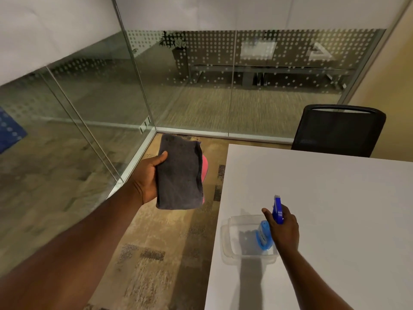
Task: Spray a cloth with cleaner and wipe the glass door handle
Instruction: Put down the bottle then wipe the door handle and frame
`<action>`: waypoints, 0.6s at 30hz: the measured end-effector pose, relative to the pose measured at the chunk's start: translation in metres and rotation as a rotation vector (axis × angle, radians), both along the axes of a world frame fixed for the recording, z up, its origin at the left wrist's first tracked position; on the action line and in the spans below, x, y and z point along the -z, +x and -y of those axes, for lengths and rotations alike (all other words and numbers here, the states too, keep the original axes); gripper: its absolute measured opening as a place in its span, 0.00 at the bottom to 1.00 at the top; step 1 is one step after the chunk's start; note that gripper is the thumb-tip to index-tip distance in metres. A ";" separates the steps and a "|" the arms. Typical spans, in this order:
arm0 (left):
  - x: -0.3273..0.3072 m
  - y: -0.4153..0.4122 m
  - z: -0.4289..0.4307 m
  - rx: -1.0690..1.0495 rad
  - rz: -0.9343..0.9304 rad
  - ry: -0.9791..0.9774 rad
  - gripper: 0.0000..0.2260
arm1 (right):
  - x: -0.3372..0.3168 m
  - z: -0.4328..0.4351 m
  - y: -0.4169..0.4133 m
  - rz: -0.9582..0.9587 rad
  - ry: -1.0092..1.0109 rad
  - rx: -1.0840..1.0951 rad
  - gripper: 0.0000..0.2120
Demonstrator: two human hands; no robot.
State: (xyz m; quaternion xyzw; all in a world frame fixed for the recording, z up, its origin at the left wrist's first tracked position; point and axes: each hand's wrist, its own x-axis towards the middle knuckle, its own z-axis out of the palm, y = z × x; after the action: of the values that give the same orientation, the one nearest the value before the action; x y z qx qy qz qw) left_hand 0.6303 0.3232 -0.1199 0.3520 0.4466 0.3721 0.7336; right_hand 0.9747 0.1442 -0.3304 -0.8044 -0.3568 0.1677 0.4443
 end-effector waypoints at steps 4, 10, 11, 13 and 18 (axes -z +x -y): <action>-0.011 -0.010 0.004 -0.017 0.003 0.017 0.17 | 0.004 0.009 0.004 -0.004 -0.049 -0.013 0.38; -0.028 -0.035 0.013 -0.053 0.048 0.042 0.15 | -0.027 0.035 -0.015 0.052 -0.018 0.132 0.54; -0.031 -0.039 0.015 -0.056 0.057 0.044 0.15 | -0.039 0.036 -0.022 0.090 0.047 0.165 0.53; -0.037 -0.047 0.019 -0.055 0.069 0.046 0.17 | -0.070 0.031 -0.044 0.123 0.202 0.159 0.48; -0.054 -0.077 0.031 -0.065 0.058 0.071 0.20 | -0.175 -0.019 -0.141 0.018 0.427 -0.174 0.39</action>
State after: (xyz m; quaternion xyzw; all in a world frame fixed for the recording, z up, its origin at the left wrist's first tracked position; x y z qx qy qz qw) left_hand 0.5530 0.2918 -0.0663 0.3520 0.4227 0.4214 0.7210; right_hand 0.8339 0.1634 -0.1558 -0.6599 -0.4559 0.1190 0.5852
